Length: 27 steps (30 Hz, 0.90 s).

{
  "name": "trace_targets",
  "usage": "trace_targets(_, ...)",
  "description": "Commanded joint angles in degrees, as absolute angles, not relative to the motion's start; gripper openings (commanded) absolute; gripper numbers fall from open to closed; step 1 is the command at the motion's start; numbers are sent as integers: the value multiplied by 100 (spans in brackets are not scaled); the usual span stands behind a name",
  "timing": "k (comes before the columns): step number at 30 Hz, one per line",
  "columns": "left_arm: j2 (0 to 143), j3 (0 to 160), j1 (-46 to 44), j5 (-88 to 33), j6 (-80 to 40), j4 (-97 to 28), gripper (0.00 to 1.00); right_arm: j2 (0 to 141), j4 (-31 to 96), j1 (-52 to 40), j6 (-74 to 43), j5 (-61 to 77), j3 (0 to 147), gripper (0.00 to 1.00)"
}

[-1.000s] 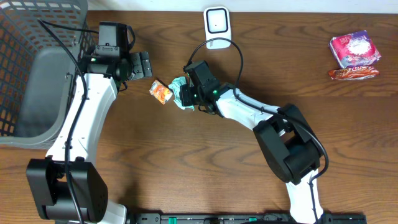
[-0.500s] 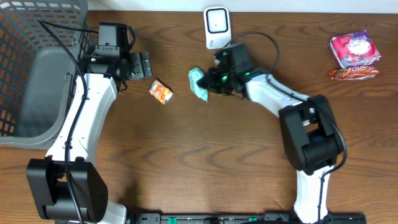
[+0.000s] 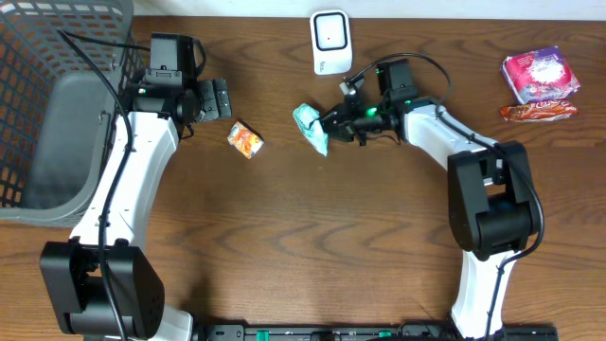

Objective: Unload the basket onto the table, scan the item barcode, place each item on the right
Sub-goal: 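Lift the wipes pack and hold it up to the scanner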

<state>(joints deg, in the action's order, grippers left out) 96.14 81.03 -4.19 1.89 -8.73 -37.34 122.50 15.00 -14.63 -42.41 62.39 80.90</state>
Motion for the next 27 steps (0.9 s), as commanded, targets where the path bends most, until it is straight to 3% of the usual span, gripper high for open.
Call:
trace_targets(1, 9662, 8086, -392, 242, -821, -3747, 98, 12027, 1629, -1378, -4121, 7196, 8086, 2)
trace_targets(18, 9662, 8086, -392, 239, -821, -3747, 98, 12027, 1695, -1278, -4825, 8947, 8086, 2)
trace_targets(27, 9662, 8086, -392, 242, -819, -3747, 98, 12027, 1693, -1144, -4864, 8921, 8086, 2)
